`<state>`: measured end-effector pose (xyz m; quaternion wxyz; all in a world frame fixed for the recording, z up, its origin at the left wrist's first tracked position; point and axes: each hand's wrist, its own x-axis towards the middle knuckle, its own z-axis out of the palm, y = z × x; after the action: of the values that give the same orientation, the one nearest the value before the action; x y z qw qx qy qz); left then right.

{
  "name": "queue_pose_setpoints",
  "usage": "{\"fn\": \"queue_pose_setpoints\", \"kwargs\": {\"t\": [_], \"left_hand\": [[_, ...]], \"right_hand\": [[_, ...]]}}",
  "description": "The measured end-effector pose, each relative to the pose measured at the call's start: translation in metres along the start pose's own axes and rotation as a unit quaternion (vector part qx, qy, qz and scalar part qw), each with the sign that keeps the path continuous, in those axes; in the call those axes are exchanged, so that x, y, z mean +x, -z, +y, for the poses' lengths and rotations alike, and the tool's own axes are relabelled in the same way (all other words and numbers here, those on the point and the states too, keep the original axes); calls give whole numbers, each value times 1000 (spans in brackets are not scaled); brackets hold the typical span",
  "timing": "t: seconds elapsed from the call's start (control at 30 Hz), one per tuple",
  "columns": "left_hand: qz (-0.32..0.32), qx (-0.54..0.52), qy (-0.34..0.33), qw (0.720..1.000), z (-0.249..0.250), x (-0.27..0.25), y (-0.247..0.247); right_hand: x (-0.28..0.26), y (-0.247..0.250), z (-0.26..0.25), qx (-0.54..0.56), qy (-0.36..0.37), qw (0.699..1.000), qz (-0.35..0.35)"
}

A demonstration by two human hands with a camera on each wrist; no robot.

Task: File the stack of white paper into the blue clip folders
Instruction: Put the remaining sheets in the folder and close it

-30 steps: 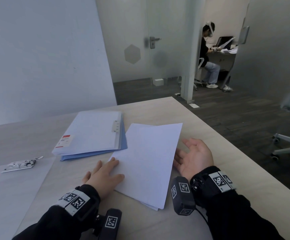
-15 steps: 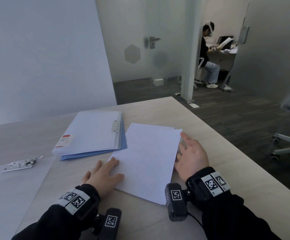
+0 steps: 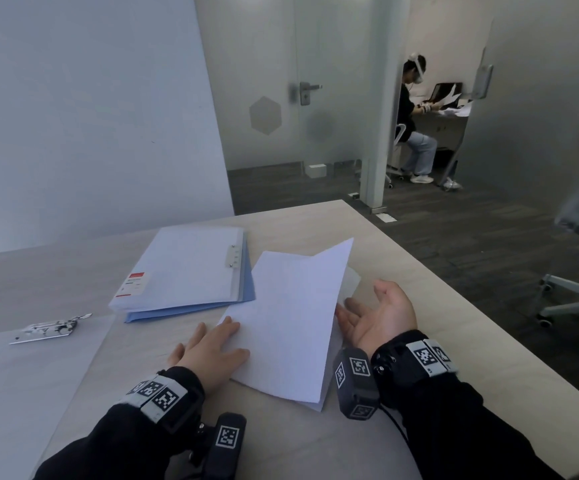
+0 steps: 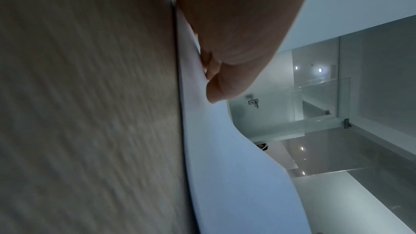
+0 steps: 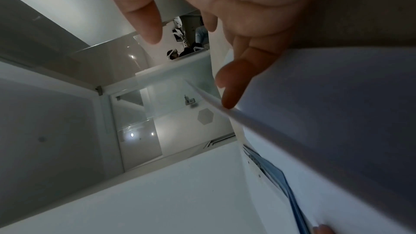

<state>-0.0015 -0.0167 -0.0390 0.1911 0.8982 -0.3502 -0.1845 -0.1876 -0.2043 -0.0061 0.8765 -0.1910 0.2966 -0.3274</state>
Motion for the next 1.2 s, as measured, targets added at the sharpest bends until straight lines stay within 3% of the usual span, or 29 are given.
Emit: {"fn": "queue_pose_setpoints", "kwargs": {"t": [0.23, 0.5, 0.6, 0.73, 0.87, 1.0, 1.13, 1.2], "left_hand": [[-8, -17, 5, 1000, -5, -1, -2], [-14, 7, -19, 1000, -5, -9, 1], [-12, 9, -27, 1000, -8, -10, 1], [-10, 3, -25, 1000, -9, -10, 1], [-11, -2, -29, 1000, -9, -10, 1], [-20, -6, -42, 999, -10, -12, 2], [-27, -4, -51, 998, -13, -16, 4], [-35, -11, -56, 998, -16, -19, 5]], "right_hand": [[2, -4, -5, -74, -9, 995, 72], [-13, -18, 0, -226, 6, 973, 56], [-14, -18, 1, -222, 12, 973, 57], [-17, -23, 6, -117, 13, 992, 35], [-15, -19, 8, -149, -16, 987, 56], [-11, -8, 13, -281, -18, 957, 66], [-8, 1, 13, -464, 26, 881, 90], [-5, 6, 8, -504, 19, 860, 74]]}}
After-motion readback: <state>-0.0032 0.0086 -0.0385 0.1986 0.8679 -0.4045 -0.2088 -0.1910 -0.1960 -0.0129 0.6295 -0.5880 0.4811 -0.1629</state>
